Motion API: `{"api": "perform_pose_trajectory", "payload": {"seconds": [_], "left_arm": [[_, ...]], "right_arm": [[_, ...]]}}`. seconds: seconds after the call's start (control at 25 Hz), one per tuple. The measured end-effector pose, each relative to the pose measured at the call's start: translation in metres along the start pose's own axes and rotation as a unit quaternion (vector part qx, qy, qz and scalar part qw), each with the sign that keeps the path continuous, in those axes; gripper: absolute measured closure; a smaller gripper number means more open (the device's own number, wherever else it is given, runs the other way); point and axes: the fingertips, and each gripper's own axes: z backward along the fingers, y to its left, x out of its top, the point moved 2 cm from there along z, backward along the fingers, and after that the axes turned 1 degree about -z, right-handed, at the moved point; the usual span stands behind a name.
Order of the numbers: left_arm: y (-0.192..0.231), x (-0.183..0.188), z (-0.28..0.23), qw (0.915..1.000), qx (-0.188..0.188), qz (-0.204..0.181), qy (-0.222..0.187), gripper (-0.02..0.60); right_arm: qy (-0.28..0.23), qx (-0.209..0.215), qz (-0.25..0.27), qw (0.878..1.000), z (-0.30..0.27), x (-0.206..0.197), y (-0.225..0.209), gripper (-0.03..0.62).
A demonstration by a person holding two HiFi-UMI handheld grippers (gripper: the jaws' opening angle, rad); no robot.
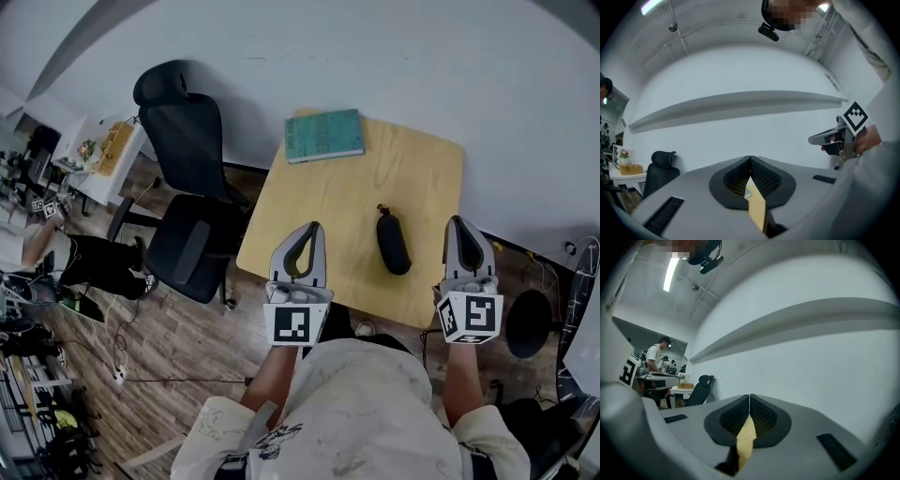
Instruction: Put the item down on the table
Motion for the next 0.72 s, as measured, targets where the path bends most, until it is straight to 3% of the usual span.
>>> {"api": "perform_pose_trajectory", "payload": {"seconds": [0.52, 0.72], "left_arm": [[0.0007, -0.0016, 0.0098, 0.9999, 0.011, 0.001, 0.002, 0.574], [0.0046, 0.0033, 0.0092, 0.9998, 0.009, -0.012, -0.016, 0.574]], "right_arm": [[0.015, 0.002, 0.000, 1.000, 0.0039, -0.0058, 0.0041, 0.576], [0.016, 0.002, 0.004, 1.000, 0.0006, -0.0054, 0.0078, 0.576]]}}
